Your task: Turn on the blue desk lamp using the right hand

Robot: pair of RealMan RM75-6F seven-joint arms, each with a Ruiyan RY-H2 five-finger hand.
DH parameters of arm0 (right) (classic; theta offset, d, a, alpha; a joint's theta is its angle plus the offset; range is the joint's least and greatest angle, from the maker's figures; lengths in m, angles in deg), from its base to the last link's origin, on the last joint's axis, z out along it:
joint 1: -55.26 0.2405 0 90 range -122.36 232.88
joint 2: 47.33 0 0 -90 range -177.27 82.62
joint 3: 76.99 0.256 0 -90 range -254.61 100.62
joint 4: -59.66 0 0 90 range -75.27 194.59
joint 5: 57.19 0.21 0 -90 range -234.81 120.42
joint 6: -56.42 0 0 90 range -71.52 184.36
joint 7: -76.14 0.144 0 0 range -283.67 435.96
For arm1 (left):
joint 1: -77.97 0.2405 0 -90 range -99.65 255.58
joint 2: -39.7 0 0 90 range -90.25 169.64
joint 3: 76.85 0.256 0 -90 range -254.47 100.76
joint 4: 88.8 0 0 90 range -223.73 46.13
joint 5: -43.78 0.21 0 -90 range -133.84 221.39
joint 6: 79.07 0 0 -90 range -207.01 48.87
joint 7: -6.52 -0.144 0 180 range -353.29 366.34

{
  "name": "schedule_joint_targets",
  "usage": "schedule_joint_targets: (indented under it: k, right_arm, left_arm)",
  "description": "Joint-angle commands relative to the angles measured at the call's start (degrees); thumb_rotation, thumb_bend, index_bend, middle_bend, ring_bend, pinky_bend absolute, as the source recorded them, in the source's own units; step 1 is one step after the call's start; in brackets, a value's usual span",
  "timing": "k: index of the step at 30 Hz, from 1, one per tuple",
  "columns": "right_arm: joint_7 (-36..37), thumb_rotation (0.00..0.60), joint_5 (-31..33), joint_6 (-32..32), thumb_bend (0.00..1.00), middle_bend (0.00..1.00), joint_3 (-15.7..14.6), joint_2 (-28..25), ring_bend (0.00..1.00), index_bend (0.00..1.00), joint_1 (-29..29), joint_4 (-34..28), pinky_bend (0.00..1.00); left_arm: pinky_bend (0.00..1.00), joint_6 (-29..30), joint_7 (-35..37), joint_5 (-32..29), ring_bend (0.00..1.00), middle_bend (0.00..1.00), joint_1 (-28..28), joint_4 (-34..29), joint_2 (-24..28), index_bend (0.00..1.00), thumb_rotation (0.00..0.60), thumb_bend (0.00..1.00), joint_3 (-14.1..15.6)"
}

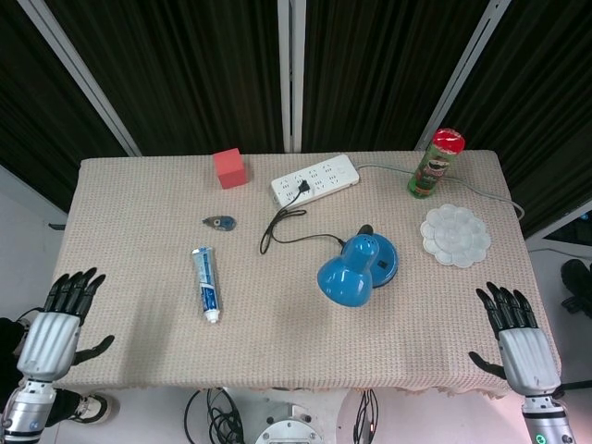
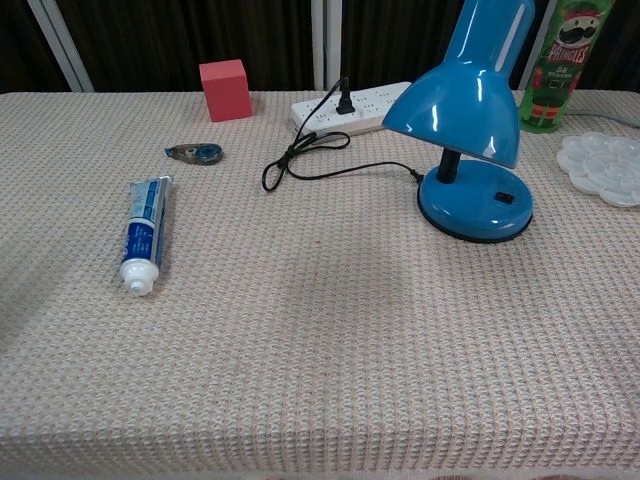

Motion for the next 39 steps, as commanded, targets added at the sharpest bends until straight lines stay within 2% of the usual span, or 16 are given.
schedule_joint_targets:
  k: [1, 2, 3, 5, 6, 7, 8, 9, 12, 14, 16, 19, 22, 33, 39]
  right_arm:
    - [-0.4, 0.600, 0.7, -1.4, 0.02, 0.02, 0.2, -0.3, 0.01, 0.00, 0.7, -0.5, 0.00]
    - [-0.5, 0.600, 0.8, -1.8, 0.02, 0.04, 0.3, -0.4, 0.02, 0.00, 1.0, -0.6, 0.02]
    - [-0.8, 0.600, 1.1, -2.3, 0.02, 0.12, 0.4, -0.6, 0.09, 0.00, 1.4, -0.8, 0.08]
    - [-1.4, 0.600, 1.8, -3.6, 0.03, 0.42, 0.8, -1.0, 0.35, 0.00, 2.1, -1.4, 0.29]
    - [-1.3, 0.600, 3.0, -5.6, 0.03, 0.61, 0.6, -1.7, 0.54, 0.00, 2.7, -2.4, 0.44]
    - [-1.7, 0.600, 3.5, -6.8, 0.03, 0.74, 0.6, -2.2, 0.68, 0.00, 3.3, -3.0, 0.55]
    - [-2.4, 0.600, 4.0, -7.7, 0.03, 0.83, 0.8, -2.6, 0.77, 0.00, 3.8, -3.3, 0.64]
    - [-3.5, 0.600, 4.5, -8.7, 0.03, 0.86, 1.0, -2.7, 0.82, 0.00, 4.4, -3.7, 0.70]
    - [-5.5, 0.600, 6.0, -11.0, 0.03, 0.92, 1.8, -2.4, 0.87, 0.00, 6.0, -4.7, 0.77]
    - [-6.8, 0.600, 7.2, -12.6, 0.07, 0.93, 2.6, -2.0, 0.88, 0.00, 7.3, -5.0, 0.79]
    - [-8.8, 0.600, 8.7, -14.7, 0.17, 0.94, 3.6, -1.4, 0.89, 0.00, 9.0, -5.3, 0.79]
    - [-11.2, 0.600, 11.7, -18.4, 0.37, 0.94, 5.1, -0.5, 0.89, 0.00, 11.8, -6.0, 0.79]
    - [-13.1, 0.600, 17.1, -23.9, 0.48, 0.94, 6.8, 0.4, 0.89, 0.00, 15.3, -6.0, 0.79]
    - [-23.3, 0.600, 33.0, -32.1, 0.46, 0.94, 9.3, 6.4, 0.89, 0.00, 24.1, -2.6, 0.79]
    - [-26.0, 0.600, 38.0, -33.7, 0.47, 0.94, 8.9, 8.5, 0.88, 0.00, 27.7, -1.5, 0.79]
  left_arm:
    - [0.00, 0.0, -0.3, 0.1, 0.00, 0.00, -0.1, -0.1, -0.1, 0.00, 0.600, 0.14, 0.0]
    - [0.00, -0.1, -0.4, 0.1, 0.00, 0.00, -0.1, -0.2, -0.1, 0.00, 0.600, 0.14, 0.0]
    - [0.00, -0.2, -0.6, 0.1, 0.00, 0.00, -0.1, -0.3, -0.2, 0.00, 0.600, 0.14, 0.0]
    - [0.00, -0.4, -1.0, 0.1, 0.00, 0.00, -0.1, -0.3, -0.3, 0.00, 0.600, 0.14, 0.2]
    - [0.00, -0.5, -1.3, 0.1, 0.00, 0.00, -0.1, -0.4, -0.4, 0.00, 0.600, 0.14, 0.2]
    - [0.00, -0.5, -1.5, 0.2, 0.00, 0.00, -0.1, -0.4, -0.5, 0.00, 0.600, 0.14, 0.3]
    - [0.00, -0.5, -1.7, 0.3, 0.00, 0.00, -0.1, -0.4, -0.5, 0.00, 0.600, 0.14, 0.3]
    - [0.00, -0.5, -1.9, 0.3, 0.00, 0.00, -0.1, -0.5, -0.6, 0.00, 0.600, 0.14, 0.3]
    - [0.00, -0.5, -2.1, 0.2, 0.00, 0.00, -0.1, -0.6, -0.6, 0.00, 0.600, 0.15, 0.3]
    - [0.00, -0.5, -2.1, 0.2, 0.00, 0.00, -0.1, -0.6, -0.6, 0.00, 0.600, 0.14, 0.3]
    - [0.00, -0.6, -2.0, 0.2, 0.00, 0.00, -0.2, -0.5, -0.6, 0.00, 0.600, 0.14, 0.3]
    - [0.00, -0.4, -1.9, 0.3, 0.00, 0.00, -0.2, -0.5, -0.6, 0.00, 0.600, 0.14, 0.4]
    - [0.00, -0.2, -1.7, 0.5, 0.00, 0.00, -0.1, -0.4, -0.5, 0.00, 0.600, 0.15, 0.4]
    - [0.00, -0.1, -1.5, 0.4, 0.00, 0.00, 0.0, -0.4, -0.5, 0.00, 0.600, 0.14, 0.4]
    - [0.00, -0.3, -1.9, 0.3, 0.00, 0.00, 0.0, -0.4, -0.6, 0.00, 0.600, 0.14, 0.5]
